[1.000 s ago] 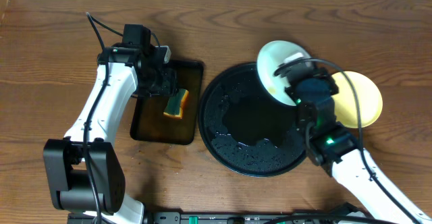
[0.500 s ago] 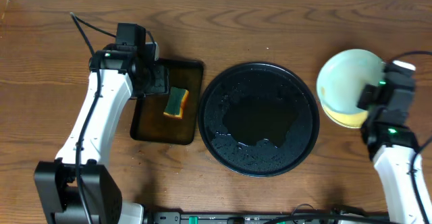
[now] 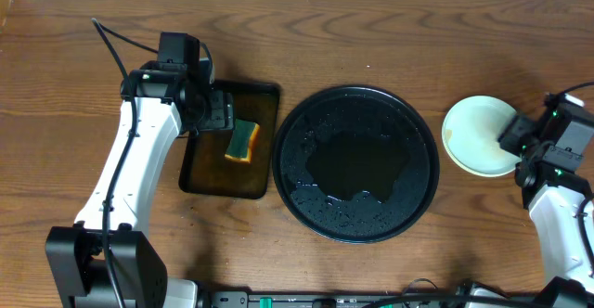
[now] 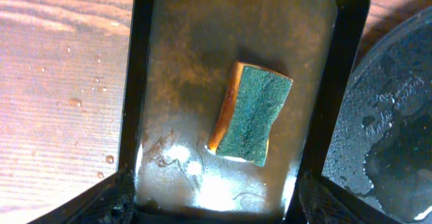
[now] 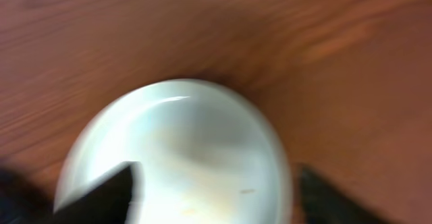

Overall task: Clean dirty plates on tray and stack at the side
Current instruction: 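Release the sponge onto the rectangular tray and open the right gripper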

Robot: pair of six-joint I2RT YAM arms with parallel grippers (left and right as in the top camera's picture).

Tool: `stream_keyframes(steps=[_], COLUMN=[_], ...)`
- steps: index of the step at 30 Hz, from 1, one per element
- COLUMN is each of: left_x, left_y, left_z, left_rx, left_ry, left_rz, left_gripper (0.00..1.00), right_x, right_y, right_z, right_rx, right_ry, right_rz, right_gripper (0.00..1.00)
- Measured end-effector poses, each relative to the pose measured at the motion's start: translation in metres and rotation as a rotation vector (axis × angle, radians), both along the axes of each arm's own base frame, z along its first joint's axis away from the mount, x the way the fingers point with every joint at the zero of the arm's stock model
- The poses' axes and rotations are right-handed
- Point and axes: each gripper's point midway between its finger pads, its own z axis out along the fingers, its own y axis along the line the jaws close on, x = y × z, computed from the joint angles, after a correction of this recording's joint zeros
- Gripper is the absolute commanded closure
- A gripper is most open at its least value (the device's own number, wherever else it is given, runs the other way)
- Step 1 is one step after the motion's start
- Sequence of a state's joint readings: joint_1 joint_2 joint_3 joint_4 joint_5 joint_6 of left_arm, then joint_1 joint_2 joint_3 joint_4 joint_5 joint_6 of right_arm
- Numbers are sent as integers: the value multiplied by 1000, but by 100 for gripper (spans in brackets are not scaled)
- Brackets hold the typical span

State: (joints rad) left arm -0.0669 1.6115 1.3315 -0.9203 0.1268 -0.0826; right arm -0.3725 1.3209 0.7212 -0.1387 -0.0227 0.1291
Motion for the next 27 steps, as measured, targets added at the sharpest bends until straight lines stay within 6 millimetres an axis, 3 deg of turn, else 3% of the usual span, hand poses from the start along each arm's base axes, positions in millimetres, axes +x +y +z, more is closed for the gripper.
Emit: stream_keyframes(steps=[7, 12, 18, 23, 27], left_x=[-21, -37, -49, -72, -98], left_y=[3, 16, 17, 16, 16], left_z=[-5, -7, 20, 55, 73], left_rx=[5, 3, -3, -19, -36], left_ry=[87, 155, 35, -236, -435], left_rz=[7, 67, 67, 58, 54], left_gripper=[20, 20, 20, 20, 20], right_x=[-15, -46, -59, -70, -86], right_y=[77, 122, 143, 149, 147], right_z=[-17, -15, -2, 26, 49], right_rx=[166, 210, 184, 124, 56], right_ry=[156, 351, 369, 206, 44], right_rz=[242, 382, 466, 495, 491], right_gripper=[1, 1, 1, 1, 1])
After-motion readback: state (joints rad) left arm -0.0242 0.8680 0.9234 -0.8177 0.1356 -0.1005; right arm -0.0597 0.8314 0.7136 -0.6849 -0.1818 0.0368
